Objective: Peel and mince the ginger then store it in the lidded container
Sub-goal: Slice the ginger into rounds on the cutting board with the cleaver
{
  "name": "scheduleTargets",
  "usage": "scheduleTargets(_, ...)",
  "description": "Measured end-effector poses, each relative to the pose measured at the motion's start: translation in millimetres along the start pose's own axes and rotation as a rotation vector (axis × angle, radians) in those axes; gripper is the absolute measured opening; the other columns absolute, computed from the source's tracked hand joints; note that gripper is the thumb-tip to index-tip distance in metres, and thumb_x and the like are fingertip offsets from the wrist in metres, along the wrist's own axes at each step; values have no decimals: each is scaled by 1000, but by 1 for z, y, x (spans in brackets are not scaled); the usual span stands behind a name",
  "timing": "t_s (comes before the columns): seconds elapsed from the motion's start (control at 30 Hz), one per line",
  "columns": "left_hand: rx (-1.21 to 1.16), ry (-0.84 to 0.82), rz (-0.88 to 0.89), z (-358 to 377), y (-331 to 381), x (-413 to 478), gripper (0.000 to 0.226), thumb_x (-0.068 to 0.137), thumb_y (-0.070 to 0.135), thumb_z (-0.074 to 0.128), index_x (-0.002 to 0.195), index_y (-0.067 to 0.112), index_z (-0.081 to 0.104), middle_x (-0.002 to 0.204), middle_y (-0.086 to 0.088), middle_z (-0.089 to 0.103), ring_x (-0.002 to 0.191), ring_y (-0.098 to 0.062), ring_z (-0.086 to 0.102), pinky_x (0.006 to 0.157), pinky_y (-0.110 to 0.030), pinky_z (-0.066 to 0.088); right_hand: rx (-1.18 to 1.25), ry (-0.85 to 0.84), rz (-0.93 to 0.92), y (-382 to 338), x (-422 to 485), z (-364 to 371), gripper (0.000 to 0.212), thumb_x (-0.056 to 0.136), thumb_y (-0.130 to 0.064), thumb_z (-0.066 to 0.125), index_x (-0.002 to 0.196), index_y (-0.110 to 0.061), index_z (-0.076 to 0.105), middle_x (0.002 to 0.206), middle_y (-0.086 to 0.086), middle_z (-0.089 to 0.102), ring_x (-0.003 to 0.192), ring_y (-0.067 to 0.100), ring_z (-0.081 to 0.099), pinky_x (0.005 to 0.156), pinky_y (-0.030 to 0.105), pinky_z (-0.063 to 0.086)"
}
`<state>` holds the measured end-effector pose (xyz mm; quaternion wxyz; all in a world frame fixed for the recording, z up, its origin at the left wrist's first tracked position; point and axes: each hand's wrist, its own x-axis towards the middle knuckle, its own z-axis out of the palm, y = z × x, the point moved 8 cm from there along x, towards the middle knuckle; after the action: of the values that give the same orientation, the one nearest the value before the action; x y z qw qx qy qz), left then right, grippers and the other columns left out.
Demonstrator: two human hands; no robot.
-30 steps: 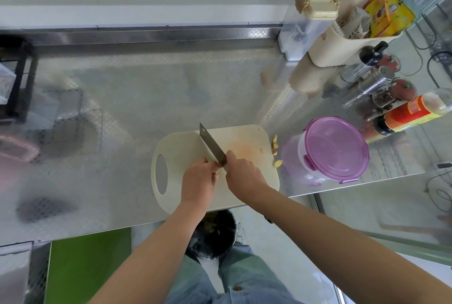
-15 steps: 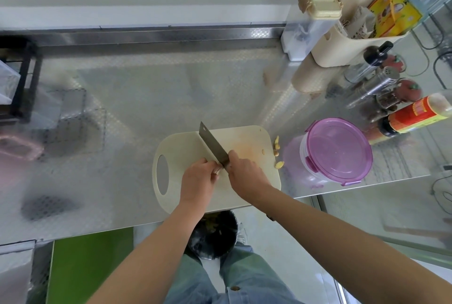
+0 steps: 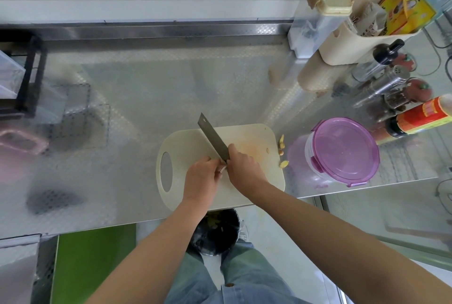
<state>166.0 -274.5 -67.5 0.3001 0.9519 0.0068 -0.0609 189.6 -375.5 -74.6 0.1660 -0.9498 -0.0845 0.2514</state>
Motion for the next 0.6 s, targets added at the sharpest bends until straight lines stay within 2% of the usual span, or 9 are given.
scheduleTargets(0.13,-31,-6,-15,1,-3,-2,18,73,7,79,79,14,63,71,-2,61,61,-23,57,56,-34,47,109,40,-2,9,0,-9,10,100,-16,39,107,-10,35,80,13,57,70,35,55,57,41,44)
scheduleTargets(0.23,-30,-6,-16,2,-4,-2,16,74,6,78,83,14,66,74,-2,62,63,-22,58,59,-33,49,158,86,-44,9,-6,-21,7,99,-14,40,102,-12,34,71,10,52,61,31,50,51,36,37)
scheduleTargets(0.4,-30,2,-25,2,-4,-2,14,76,5,76,85,12,69,77,-4,63,68,-23,59,61,-30,45,105,63,-80,10,-12,-29,12,98,-18,40,92,-15,31,65,5,46,54,25,43,47,32,29)
scheduleTargets(0.5,-27,4,-41,3,-5,-2,12,75,6,77,80,12,69,75,-4,63,67,-24,59,61,-31,45,68,6,-84,7,-17,-24,10,99,-20,39,94,-15,32,70,8,49,59,28,50,51,35,39)
scheduleTargets(0.6,-29,4,-39,3,-5,-2,12,75,5,77,81,12,69,75,-5,64,67,-25,60,62,-34,49,66,-12,-78,7,-21,-19,10,100,-21,38,95,-16,31,70,7,48,60,29,50,53,35,38)
